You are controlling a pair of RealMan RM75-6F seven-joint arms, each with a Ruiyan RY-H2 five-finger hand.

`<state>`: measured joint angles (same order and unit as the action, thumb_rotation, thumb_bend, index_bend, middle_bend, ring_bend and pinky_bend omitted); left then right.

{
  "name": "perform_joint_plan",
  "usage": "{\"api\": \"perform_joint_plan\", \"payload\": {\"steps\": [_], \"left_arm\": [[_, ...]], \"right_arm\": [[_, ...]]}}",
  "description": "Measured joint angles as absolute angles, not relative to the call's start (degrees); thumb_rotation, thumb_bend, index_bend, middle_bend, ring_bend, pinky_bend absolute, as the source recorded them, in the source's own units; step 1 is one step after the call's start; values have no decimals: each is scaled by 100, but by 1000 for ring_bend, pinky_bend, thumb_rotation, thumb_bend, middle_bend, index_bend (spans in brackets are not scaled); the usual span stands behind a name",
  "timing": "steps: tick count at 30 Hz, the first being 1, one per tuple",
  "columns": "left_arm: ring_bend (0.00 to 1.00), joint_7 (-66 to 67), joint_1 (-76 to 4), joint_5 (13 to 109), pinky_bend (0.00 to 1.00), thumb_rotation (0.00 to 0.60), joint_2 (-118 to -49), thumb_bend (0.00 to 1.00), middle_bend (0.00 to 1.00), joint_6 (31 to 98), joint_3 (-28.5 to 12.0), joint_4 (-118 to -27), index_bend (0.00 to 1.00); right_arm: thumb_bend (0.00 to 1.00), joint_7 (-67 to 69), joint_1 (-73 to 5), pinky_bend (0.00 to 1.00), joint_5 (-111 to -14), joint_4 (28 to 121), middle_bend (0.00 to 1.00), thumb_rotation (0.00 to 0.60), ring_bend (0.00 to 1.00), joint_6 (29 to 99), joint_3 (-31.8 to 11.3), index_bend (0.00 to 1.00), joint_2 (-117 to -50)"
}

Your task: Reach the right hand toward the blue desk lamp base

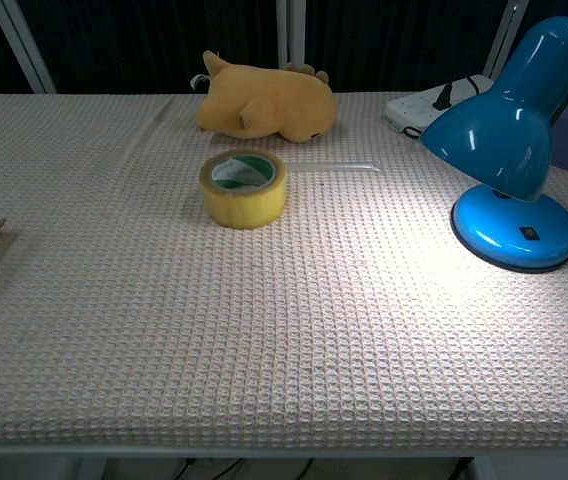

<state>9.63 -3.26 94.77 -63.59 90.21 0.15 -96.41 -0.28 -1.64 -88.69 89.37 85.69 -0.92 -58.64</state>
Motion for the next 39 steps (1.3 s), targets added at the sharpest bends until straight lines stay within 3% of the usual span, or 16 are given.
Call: {"api": "perform_joint_plan", "payload": {"steps": [11,13,16,20,23,29,35,39], "left_arm": [[0,986,-292,9484,0,600,-6376,44,0,9044,41,-9621,40],[0,971,-294,9480,0,600,-6369,44,0,9062,21,-9609,40],[0,917,-309,9457,0,600,-6374,44,0,9036,9,-9577,40],[0,896,-335,9438,0,600,-6445,44,0,8951,23,-9502,40],[0,901,-371,9405,0,600,-6517,44,0,8859,27,-9450,40],[0,929,-398,9381,0,600,-6554,45,0,8827,21,-9427,40],[0,881,-389,9325,0,600,-6539,44,0,8811,27,-9399,40],[0,799,-386,9280,0,600,-6531,44,0,8797,23,-9353,40]], "right_arm": [[249,-80,-178,16,-8903,8940,2,600,0,8563,-85,0,-5896],[239,-91,-175,66,-8875,8896,50,600,41,8574,-102,0,-5939],[235,-107,-198,337,-8846,8856,344,600,303,8546,-126,0,-6007],[235,-125,-223,792,-8965,8805,771,600,715,8628,-143,0,-6109],[235,-99,-275,956,-9097,8781,936,600,865,8657,-140,0,-6202],[235,-294,-455,1000,-9240,8875,1000,600,933,8414,-102,0,-6352],[342,-722,-719,1000,-9215,8974,1000,600,940,7836,-58,0,-6567],[465,-1090,-954,1000,-9041,9021,1000,600,940,7302,-55,0,-6768]]}}
